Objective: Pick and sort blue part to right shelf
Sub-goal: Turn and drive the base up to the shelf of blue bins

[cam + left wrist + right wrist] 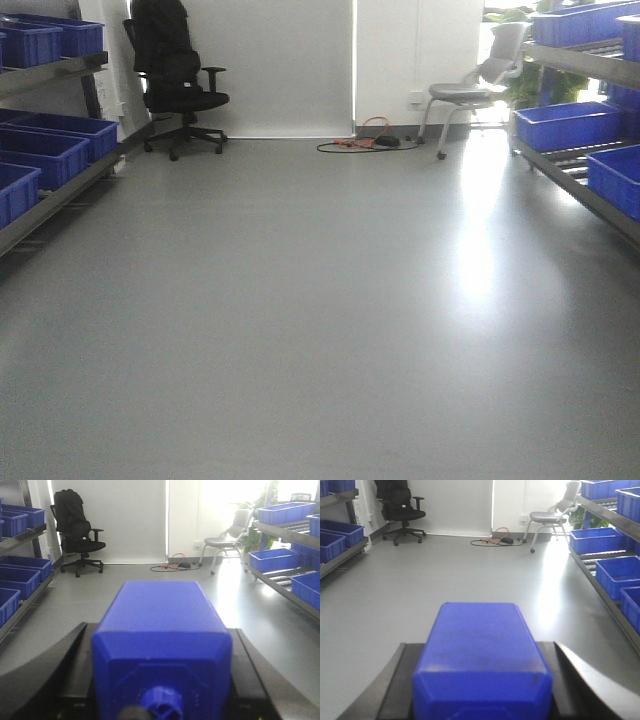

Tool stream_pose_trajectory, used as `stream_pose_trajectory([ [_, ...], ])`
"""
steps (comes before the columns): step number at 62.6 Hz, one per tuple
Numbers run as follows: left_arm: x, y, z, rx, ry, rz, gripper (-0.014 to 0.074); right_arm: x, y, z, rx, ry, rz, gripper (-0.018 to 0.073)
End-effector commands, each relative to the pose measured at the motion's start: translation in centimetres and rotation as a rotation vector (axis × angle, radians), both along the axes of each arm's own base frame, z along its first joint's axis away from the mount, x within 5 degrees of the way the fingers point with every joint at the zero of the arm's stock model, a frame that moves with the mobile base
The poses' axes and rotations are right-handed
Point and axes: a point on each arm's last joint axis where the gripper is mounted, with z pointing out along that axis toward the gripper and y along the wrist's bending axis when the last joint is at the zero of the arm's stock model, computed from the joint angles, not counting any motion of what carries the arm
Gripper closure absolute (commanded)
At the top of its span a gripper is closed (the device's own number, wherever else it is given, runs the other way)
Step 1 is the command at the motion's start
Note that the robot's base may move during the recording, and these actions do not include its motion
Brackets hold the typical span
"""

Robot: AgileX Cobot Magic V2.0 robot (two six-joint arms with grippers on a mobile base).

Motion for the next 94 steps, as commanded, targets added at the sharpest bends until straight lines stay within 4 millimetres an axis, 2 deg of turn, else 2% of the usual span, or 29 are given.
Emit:
stream_pose_trajectory([
  [1, -0.11, 0.03, 1.69, -0.022, -0.107, 0.0, 0.0232, -0.03, 0.02, 1.86, -0.012, -0.118, 0.001, 0.0186],
  [94, -0.11, 0.03, 1.69, -0.022, -0.107, 0.0, 0.0232, -0.03, 0.02, 1.86, -0.012, -0.118, 0.001, 0.0186],
])
